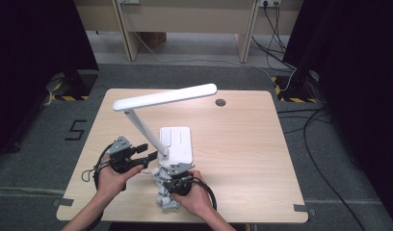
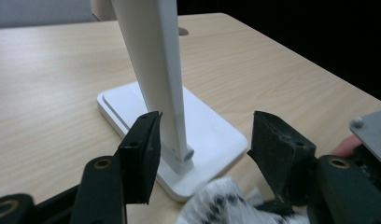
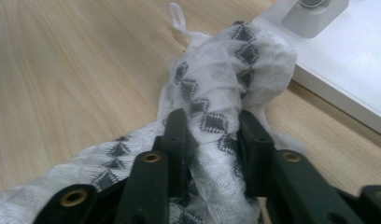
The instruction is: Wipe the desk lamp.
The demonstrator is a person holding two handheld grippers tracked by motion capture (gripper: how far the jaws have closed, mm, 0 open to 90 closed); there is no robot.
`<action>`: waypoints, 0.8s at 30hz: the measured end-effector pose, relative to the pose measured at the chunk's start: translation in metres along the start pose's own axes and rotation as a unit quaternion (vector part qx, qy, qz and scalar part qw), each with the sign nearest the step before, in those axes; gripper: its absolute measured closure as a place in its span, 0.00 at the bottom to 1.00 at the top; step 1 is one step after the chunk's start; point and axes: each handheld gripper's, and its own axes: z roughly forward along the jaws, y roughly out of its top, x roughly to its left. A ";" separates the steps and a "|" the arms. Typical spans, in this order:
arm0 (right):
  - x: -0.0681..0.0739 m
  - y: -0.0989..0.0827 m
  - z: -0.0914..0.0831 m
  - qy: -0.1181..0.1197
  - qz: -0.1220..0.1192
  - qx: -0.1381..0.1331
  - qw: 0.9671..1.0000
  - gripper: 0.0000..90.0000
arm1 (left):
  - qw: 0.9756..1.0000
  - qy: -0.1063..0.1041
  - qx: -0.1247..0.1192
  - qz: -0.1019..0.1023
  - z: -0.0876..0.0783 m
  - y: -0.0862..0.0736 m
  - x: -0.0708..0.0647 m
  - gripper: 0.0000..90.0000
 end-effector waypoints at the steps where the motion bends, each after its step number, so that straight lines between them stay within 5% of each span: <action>1: 0.000 0.000 0.000 0.001 0.001 -0.001 1.000 0.81 | 1.000 0.003 -0.003 -0.002 0.001 0.002 -0.001 0.49; 9: -0.001 0.001 -0.017 -0.010 -0.002 -0.006 1.000 0.85 | 0.999 0.038 -0.030 -0.018 0.006 0.013 0.000 0.52; 15: -0.019 0.016 -0.046 -0.037 -0.007 -0.045 0.998 0.85 | 0.998 0.052 -0.029 -0.024 0.008 0.017 0.001 0.56; 19: -0.042 0.036 -0.057 -0.075 0.000 -0.073 0.995 0.85 | 0.997 0.063 -0.028 -0.026 0.010 0.017 0.000 0.60; 24: -0.077 0.063 -0.044 -0.110 0.017 -0.086 0.990 0.84 | 0.997 0.071 -0.025 -0.025 0.012 0.018 -0.001 0.63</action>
